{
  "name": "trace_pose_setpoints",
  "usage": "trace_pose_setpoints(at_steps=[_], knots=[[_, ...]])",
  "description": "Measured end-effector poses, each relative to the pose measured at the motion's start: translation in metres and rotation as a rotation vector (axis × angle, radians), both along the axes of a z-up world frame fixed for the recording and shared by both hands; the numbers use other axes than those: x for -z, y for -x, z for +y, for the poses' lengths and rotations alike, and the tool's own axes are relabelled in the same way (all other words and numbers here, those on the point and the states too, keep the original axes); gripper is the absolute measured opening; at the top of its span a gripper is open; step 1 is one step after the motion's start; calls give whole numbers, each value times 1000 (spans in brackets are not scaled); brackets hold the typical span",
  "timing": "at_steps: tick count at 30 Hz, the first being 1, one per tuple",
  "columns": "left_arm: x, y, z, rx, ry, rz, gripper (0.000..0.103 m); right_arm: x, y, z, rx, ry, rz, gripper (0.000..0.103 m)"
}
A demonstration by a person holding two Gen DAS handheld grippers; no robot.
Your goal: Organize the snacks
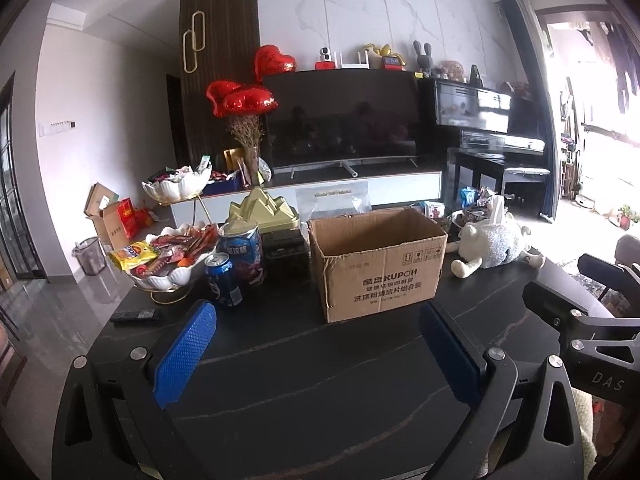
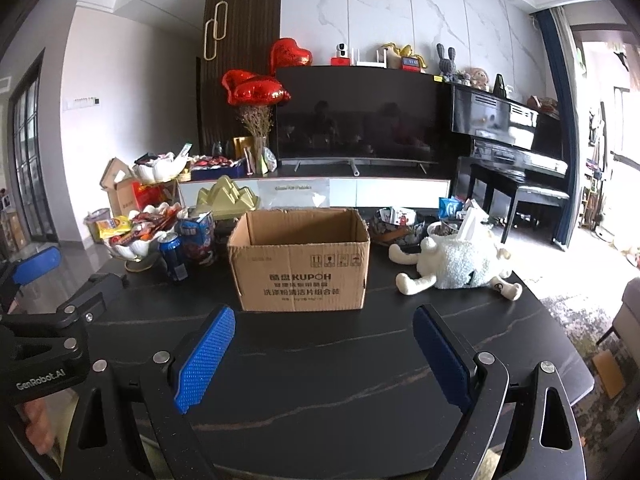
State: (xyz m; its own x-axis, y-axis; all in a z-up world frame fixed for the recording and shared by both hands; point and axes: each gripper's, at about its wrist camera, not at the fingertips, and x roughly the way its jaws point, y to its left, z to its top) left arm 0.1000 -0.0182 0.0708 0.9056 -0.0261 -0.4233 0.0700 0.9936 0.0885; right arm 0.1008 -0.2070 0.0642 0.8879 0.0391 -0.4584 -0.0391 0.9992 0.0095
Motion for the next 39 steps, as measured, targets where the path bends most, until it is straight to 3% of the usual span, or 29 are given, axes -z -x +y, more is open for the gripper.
trace_pose_setpoints(at_steps=[39], knots=[[2,5,-7,41,15,2,103,-4,8,-5,-7,-17,-23,92]])
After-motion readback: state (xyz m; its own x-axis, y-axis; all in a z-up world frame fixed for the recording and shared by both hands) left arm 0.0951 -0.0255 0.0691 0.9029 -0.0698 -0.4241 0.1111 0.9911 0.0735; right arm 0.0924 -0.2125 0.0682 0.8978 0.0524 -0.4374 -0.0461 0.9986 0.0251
